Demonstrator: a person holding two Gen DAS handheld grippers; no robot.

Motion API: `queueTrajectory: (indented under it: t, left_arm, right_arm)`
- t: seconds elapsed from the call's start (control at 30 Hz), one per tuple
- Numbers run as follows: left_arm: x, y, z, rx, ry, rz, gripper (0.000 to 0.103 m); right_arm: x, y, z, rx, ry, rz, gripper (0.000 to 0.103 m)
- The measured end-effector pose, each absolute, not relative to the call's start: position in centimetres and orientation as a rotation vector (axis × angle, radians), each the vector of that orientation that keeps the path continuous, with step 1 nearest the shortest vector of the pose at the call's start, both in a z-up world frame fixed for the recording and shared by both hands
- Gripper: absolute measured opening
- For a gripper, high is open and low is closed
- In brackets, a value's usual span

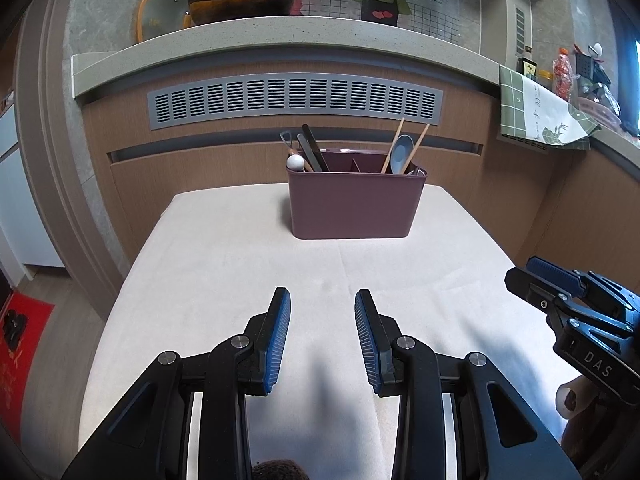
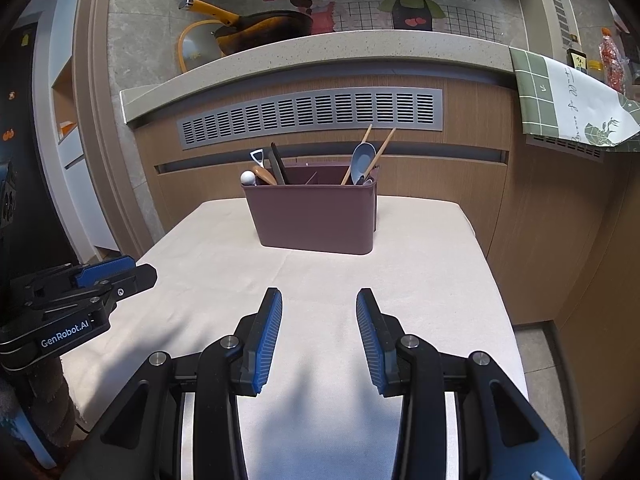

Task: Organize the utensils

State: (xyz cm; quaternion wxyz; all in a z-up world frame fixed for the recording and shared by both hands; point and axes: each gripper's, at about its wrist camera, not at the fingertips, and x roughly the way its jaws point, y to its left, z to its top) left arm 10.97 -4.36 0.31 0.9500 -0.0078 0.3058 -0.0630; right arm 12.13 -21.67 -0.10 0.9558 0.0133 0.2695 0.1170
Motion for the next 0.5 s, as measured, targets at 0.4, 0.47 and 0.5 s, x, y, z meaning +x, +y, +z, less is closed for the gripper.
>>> queueTrajectory:
  t: [0.4, 0.47, 0.5]
  left_arm:
    - [11.2, -3.6, 0.0, -0.043, 0.632, -0.116, 0.035]
    - [11.5, -2.9, -0.1, -0.064, 0.639, -0.107, 0.035]
    - [11.6, -2.4, -0.3, -0.079, 0.641, -0.101, 0.035]
  right_arm:
    - [12.1, -21.3, 0.2, 0.022, 0.54, 0.234, 0.036]
    - [12.2, -21.1, 0.2, 0.019, 0.545, 0.235, 0.036]
    - [12.2, -21.0, 0.2, 0.016, 0.547, 0.238, 0.037]
